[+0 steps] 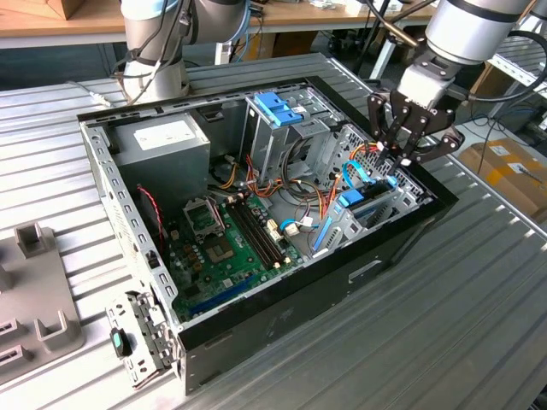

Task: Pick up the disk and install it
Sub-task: 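Insert the second disk wire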

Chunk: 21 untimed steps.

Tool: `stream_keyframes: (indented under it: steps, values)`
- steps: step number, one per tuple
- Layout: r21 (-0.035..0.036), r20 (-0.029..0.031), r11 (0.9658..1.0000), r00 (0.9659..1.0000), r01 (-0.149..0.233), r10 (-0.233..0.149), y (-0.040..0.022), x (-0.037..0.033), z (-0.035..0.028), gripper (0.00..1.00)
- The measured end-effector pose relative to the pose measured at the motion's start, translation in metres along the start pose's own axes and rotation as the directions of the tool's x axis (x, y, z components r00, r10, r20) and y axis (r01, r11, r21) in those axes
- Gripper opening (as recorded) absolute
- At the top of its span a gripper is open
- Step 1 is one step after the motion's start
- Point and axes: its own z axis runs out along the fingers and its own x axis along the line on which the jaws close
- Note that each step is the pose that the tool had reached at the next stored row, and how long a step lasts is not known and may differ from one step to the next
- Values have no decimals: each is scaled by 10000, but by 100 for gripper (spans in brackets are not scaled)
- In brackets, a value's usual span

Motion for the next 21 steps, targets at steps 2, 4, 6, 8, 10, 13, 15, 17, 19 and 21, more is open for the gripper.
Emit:
stream_keyframes:
  steps: [2, 4, 6, 8, 10, 13, 15, 17, 19, 21]
  values:
    - [5, 5, 9999, 9999, 167, -167, 0, 0, 0, 30]
    - [6, 7, 9998, 9998, 194, -194, 0, 0, 0, 30]
    - [6, 6, 9998, 9998, 200, -200, 0, 0, 0, 30]
    - [6, 6, 9998, 9998, 205, -205, -9, -12, -1, 30]
    - [7, 7, 9998, 9998, 215, -215, -20, -19, 0, 30]
    - [8, 9, 9997, 9997, 243, -243, -47, -28, 1, 30]
    - [8, 9, 9997, 9997, 262, -262, -67, -31, 1, 30]
    - [8, 8, 9996, 9996, 277, -277, -109, -29, 2, 30]
    - [9, 9, 9996, 9996, 288, -288, -142, -27, 4, 30]
    - [9, 10, 9995, 9995, 304, -304, -186, -24, 6, 30]
